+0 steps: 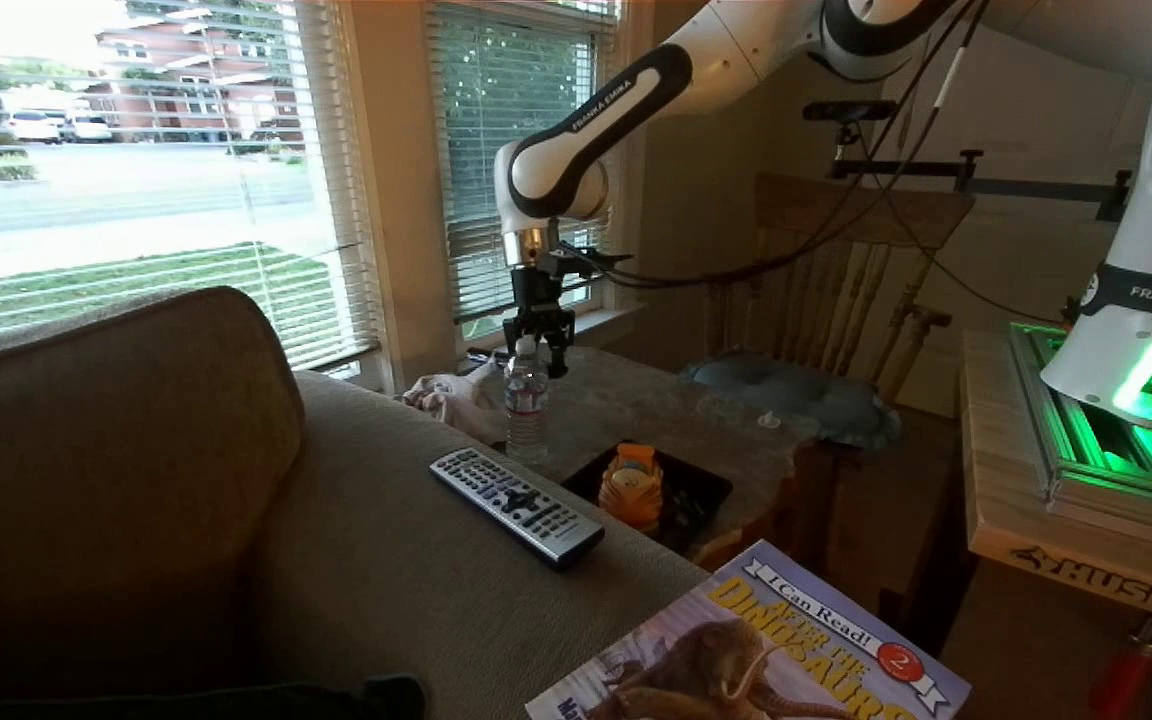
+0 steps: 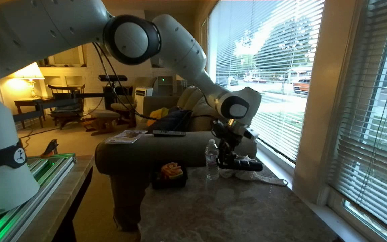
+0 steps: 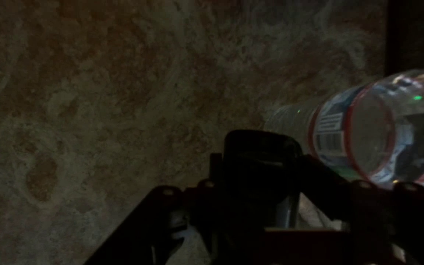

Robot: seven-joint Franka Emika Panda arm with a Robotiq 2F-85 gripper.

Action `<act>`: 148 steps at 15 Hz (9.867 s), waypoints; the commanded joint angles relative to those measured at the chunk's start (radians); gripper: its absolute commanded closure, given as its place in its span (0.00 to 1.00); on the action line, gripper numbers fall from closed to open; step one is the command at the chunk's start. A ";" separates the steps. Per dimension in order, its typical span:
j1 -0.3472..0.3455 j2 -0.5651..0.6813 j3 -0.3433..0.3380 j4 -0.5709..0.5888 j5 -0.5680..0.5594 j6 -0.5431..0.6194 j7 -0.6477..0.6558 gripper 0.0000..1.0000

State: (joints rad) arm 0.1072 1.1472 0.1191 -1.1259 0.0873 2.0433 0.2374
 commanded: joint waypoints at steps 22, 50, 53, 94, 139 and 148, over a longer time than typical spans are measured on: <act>-0.097 -0.338 -0.029 -0.413 0.205 -0.211 -0.007 0.71; -0.393 0.022 -0.081 -0.024 0.785 -1.210 0.197 0.46; -0.402 0.031 -0.079 -0.014 0.789 -1.210 0.210 0.46; -0.515 0.226 -0.093 -0.006 1.158 -1.064 -0.399 0.71; -0.550 0.321 -0.189 -0.021 1.195 -1.104 0.064 0.71; -0.549 0.329 -0.217 -0.018 1.189 -1.093 0.081 0.71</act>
State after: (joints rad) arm -0.4427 1.4668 -0.0916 -1.1480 1.2571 0.9532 0.2874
